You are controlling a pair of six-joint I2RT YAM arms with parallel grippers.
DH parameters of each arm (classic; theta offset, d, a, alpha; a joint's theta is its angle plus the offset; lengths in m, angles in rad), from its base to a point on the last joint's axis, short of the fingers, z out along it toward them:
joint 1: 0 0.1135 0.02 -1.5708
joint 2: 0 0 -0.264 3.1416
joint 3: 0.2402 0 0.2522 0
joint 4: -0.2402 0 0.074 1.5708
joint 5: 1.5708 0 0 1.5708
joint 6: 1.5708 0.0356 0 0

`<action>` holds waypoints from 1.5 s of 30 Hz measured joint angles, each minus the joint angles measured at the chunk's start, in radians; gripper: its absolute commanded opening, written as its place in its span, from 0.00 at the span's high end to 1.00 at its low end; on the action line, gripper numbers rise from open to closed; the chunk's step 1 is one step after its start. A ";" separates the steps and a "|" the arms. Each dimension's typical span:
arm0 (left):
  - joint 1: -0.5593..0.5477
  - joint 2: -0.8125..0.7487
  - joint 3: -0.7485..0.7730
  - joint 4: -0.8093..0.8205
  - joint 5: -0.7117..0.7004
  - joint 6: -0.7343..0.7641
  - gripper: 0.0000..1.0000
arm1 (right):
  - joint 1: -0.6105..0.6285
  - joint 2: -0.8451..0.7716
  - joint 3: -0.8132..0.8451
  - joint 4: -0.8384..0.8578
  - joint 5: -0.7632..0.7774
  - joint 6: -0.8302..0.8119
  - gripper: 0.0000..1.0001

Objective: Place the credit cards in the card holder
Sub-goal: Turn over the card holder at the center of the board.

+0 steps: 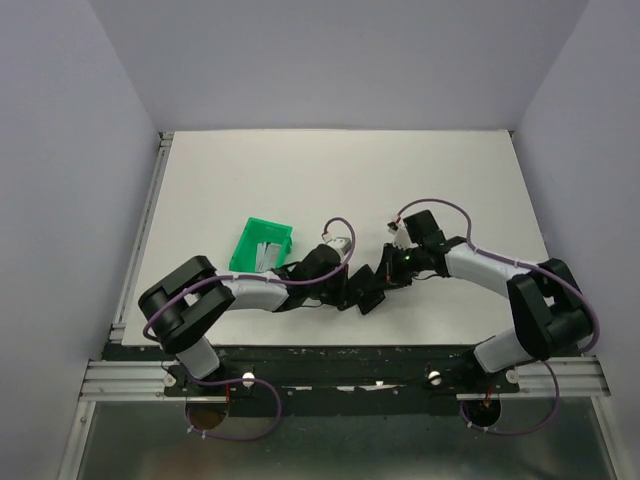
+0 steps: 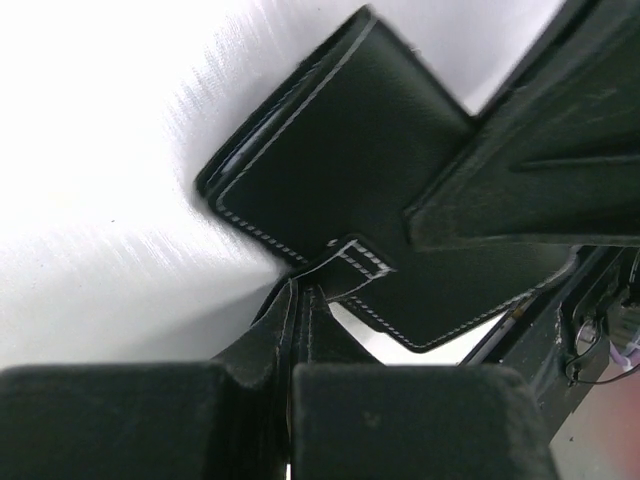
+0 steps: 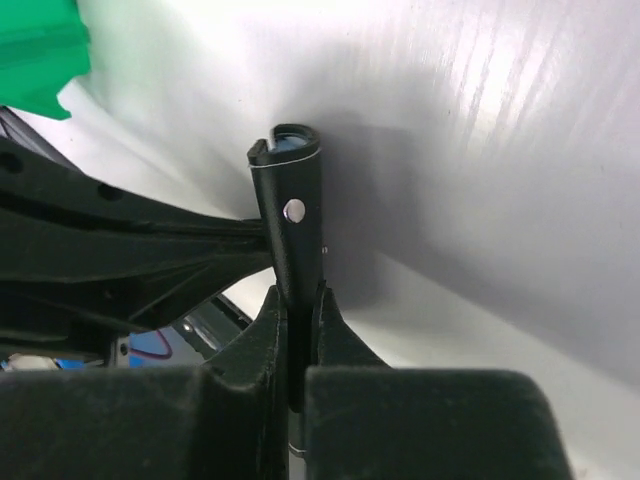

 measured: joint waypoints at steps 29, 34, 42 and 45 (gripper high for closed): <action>0.114 -0.431 -0.003 -0.333 -0.186 0.054 0.87 | 0.308 0.221 0.515 -0.919 1.200 0.133 0.83; 0.153 -0.470 -0.032 -0.357 -0.189 0.052 0.86 | 0.359 0.234 0.515 -0.891 1.189 0.137 0.69; 0.198 -0.497 -0.063 -0.370 -0.189 0.053 0.85 | 0.400 0.155 0.450 -0.697 1.021 0.110 0.57; 0.203 -0.497 -0.067 -0.380 -0.189 0.053 0.83 | 0.401 0.064 0.393 -0.597 0.929 0.094 0.56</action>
